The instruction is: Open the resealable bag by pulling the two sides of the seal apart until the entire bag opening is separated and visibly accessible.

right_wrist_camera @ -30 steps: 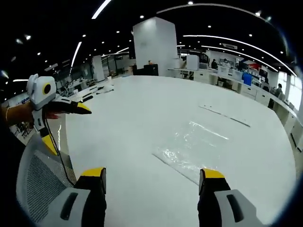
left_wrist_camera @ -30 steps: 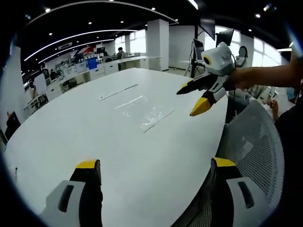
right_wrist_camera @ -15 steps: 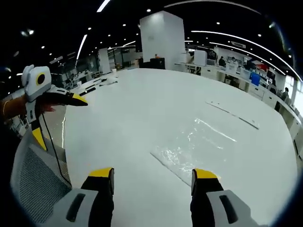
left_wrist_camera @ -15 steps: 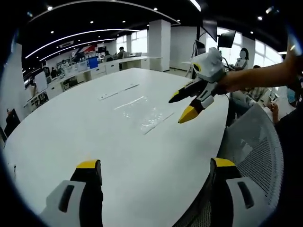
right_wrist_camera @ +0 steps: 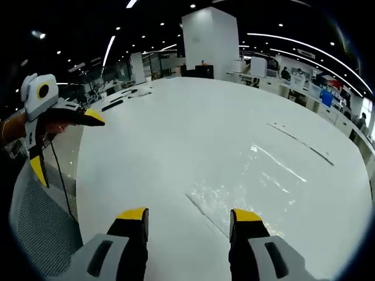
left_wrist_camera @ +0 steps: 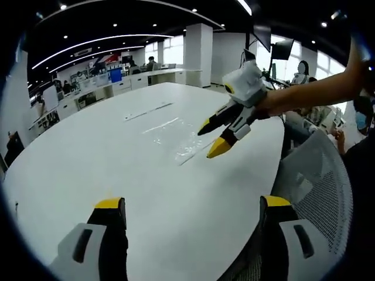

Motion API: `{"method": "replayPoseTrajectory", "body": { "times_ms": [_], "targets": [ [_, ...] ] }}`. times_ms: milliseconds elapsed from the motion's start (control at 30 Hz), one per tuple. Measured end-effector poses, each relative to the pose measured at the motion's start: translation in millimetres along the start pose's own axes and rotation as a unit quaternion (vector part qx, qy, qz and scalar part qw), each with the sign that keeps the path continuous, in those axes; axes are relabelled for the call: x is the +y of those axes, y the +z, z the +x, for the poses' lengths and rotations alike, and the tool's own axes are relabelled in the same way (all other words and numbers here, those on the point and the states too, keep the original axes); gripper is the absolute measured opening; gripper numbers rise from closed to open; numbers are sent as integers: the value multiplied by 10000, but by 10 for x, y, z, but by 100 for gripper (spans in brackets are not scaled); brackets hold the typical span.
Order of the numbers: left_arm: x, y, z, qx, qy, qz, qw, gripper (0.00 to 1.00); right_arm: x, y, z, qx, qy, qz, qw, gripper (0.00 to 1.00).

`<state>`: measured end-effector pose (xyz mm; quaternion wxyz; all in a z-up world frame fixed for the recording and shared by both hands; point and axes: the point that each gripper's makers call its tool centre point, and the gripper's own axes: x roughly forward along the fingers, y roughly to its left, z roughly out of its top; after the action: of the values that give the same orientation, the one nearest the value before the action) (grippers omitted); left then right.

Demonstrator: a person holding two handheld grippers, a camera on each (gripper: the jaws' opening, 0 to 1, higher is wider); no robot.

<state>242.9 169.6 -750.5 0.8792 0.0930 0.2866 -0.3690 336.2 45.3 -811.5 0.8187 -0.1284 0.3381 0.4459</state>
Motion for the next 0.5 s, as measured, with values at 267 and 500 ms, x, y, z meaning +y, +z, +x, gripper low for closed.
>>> {"method": "replayPoseTrajectory", "body": {
  "times_ms": [267,500],
  "targets": [
    [38,-33,-10,27,40,-57,10000,93,-114,-39,167,202,39,-99,9997,43],
    [49,-32,-13,45,46,-74,10000,92,-97,-186,325,564,220,-262,9978,28]
  ]
}}
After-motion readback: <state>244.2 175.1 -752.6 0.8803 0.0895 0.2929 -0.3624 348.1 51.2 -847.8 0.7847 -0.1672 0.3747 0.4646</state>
